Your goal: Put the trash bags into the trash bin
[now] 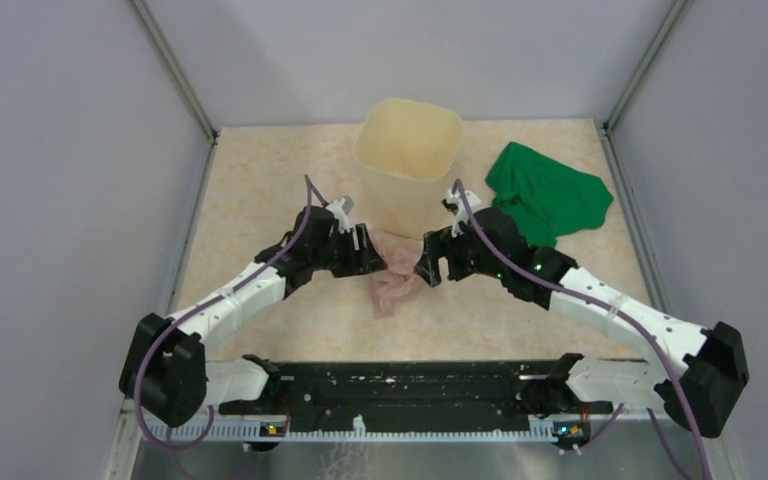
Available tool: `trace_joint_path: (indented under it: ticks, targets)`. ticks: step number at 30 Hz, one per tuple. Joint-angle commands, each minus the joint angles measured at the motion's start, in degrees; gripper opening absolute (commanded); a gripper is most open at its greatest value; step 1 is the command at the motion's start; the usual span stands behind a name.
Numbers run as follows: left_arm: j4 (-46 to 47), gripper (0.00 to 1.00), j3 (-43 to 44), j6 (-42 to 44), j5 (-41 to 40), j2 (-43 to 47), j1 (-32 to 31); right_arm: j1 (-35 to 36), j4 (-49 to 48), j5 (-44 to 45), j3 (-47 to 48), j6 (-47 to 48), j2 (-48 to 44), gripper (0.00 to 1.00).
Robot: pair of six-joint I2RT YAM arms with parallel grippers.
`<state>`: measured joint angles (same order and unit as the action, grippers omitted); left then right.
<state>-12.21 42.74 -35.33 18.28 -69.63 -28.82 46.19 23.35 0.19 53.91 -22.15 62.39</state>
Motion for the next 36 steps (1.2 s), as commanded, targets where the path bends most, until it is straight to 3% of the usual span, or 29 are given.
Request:
trace_joint_path:
  ticks: [1,5,11,12,16,18,25,32,36]
  targets:
    - [5.68,0.65,0.55,-1.35,0.98,-2.68,-1.35,0.83,-17.26,-3.89,-4.12,-0.81,3.72,0.84]
    - [6.51,0.51,0.72,-1.94,-0.23,-4.49,-1.75,0.96,-24.52,-3.49,-6.32,-2.93,8.61,0.83]
    - [5.42,0.14,1.95,-2.05,0.63,-4.70,-1.97,1.00,-28.43,-0.52,-7.10,-5.34,15.72,0.73]
    - [4.87,0.10,2.18,-1.84,0.53,-4.01,-1.96,1.05,-28.45,0.53,-6.93,-5.48,16.48,0.67]
    - [1.64,0.00,3.55,-0.72,0.53,-1.37,-1.92,1.00,-26.13,2.54,-5.90,-6.53,18.02,0.15]
    - [-0.25,0.00,4.61,0.25,-0.08,0.12,-1.89,1.00,-20.72,6.96,-4.80,-7.23,17.91,0.00]
    - [-10.33,0.00,7.63,3.55,-8.52,5.85,-1.77,0.48,-4.52,20.00,-2.66,-8.02,9.23,0.00]
    - [-13.85,0.00,7.53,4.48,-9.47,9.92,-0.19,-0.21,10.35,31.73,0.49,-9.87,7.05,0.00]
    - [-17.15,0.00,7.72,5.92,-12.55,10.22,1.31,-4.78,13.37,32.72,-0.67,-10.64,5.06,0.00]
